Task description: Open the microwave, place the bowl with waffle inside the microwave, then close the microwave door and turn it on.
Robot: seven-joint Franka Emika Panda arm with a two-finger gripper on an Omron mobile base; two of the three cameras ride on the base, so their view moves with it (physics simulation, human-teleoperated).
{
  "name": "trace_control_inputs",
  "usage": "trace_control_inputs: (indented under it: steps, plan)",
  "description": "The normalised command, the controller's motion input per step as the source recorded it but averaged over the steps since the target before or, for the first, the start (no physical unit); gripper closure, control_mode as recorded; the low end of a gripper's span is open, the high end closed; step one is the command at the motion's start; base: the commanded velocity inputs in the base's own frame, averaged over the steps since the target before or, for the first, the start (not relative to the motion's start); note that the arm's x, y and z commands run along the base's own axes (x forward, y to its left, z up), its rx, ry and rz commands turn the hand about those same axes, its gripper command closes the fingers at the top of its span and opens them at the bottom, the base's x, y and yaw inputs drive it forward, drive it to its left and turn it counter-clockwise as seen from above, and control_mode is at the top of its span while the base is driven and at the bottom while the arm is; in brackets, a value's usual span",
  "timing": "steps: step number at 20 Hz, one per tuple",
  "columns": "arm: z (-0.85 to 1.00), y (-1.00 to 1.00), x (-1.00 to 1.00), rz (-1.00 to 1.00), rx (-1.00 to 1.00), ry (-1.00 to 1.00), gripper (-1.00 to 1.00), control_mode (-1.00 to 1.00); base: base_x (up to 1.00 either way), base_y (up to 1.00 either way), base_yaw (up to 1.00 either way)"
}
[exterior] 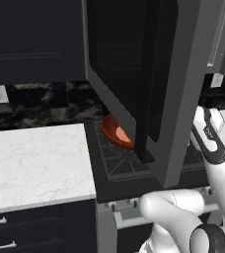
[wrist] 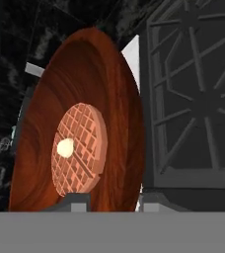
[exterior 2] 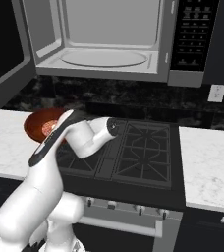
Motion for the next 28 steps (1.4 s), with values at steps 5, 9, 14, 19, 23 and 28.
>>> trace_control_inputs:
  steps: [5,9,14,19,23,28]
  plan:
    - [0.84,-1.0,-0.5,0.0,0.01,0.0,1.0,-1.0,0.0,0.0,0.0]
    - [1.0,-0.91,-0.4,0.0,0.1,0.0,1.0,-1.0,0.0,0.0,0.0]
    - [1.0,-0.66,-0.07,0.0,0.06,-0.02,1.0,-1.0,0.0,0.0,0.0]
    - [1.0,-0.33,0.0,-0.03,0.0,-0.04,1.0,-1.0,0.0,0.0,0.0]
    - [0.84,-0.01,0.19,-0.06,0.0,-0.03,1.0,-1.0,0.0,0.0,0.0]
    - [0.06,0.09,0.33,-0.08,0.0,0.07,1.0,-1.0,0.0,0.0,0.0]
